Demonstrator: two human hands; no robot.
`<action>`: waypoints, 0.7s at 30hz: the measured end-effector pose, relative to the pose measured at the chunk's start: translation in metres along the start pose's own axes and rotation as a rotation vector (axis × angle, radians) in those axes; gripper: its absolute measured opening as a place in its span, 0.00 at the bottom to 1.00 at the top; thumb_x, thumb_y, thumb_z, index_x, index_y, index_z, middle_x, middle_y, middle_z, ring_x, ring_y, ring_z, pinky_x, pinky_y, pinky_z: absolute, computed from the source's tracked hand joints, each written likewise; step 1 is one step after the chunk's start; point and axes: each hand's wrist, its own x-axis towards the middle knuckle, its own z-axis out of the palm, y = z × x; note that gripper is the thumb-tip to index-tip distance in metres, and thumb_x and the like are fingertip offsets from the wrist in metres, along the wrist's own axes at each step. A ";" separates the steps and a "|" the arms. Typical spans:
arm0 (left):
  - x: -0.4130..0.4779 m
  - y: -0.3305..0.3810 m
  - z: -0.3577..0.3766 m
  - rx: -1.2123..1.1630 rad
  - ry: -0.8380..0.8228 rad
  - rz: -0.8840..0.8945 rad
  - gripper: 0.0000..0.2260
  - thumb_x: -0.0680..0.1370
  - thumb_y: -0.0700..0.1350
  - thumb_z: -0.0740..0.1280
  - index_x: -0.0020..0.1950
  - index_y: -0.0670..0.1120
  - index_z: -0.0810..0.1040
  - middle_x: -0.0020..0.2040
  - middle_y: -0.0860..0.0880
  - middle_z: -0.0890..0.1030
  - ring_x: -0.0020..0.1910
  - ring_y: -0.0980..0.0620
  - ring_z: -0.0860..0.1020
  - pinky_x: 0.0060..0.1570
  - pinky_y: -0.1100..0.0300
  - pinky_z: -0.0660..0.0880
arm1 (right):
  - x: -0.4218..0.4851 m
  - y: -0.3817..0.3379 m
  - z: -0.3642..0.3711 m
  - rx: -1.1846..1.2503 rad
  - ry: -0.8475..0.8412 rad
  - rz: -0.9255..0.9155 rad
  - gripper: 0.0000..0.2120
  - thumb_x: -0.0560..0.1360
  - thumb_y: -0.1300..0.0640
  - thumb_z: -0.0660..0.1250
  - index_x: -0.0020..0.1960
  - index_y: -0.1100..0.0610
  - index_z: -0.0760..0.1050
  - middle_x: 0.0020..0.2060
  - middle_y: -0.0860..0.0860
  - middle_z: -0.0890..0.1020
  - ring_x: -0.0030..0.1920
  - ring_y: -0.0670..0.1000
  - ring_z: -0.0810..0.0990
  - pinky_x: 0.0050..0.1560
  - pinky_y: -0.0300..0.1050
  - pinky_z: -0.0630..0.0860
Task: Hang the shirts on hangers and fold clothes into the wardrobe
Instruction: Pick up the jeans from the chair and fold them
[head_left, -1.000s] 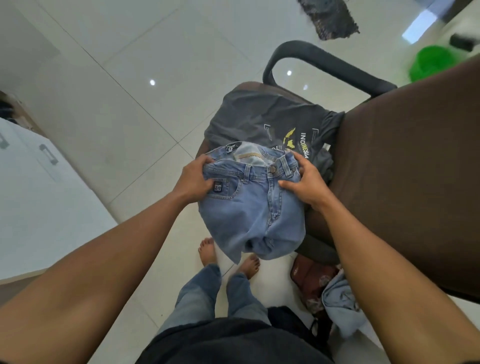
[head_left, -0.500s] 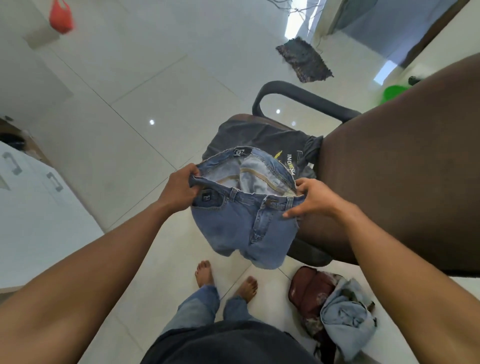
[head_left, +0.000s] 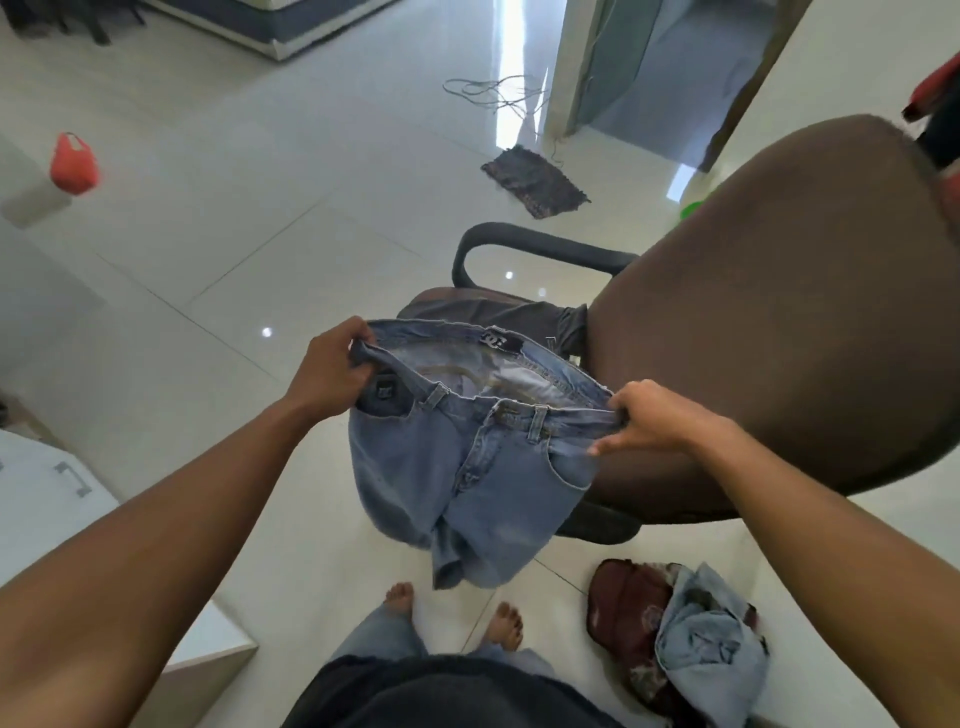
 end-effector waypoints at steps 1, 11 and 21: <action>0.006 -0.001 -0.003 -0.012 -0.004 0.011 0.10 0.74 0.35 0.70 0.46 0.49 0.74 0.45 0.47 0.80 0.43 0.44 0.80 0.39 0.56 0.78 | -0.004 0.006 0.002 0.045 0.028 0.024 0.23 0.63 0.33 0.77 0.39 0.53 0.81 0.37 0.49 0.82 0.37 0.51 0.79 0.39 0.52 0.77; 0.084 0.003 -0.005 -0.060 -0.256 0.207 0.13 0.69 0.47 0.79 0.40 0.54 0.75 0.46 0.47 0.82 0.43 0.49 0.80 0.43 0.56 0.79 | -0.026 -0.019 0.043 0.618 0.591 0.252 0.13 0.69 0.62 0.79 0.38 0.60 0.73 0.31 0.48 0.75 0.31 0.42 0.70 0.34 0.40 0.68; 0.147 0.010 0.009 -0.133 -0.648 0.508 0.11 0.69 0.41 0.79 0.42 0.43 0.77 0.37 0.52 0.81 0.34 0.62 0.79 0.35 0.66 0.75 | -0.065 -0.099 0.068 0.655 0.937 0.662 0.06 0.76 0.64 0.71 0.48 0.56 0.76 0.43 0.47 0.80 0.43 0.40 0.77 0.43 0.25 0.68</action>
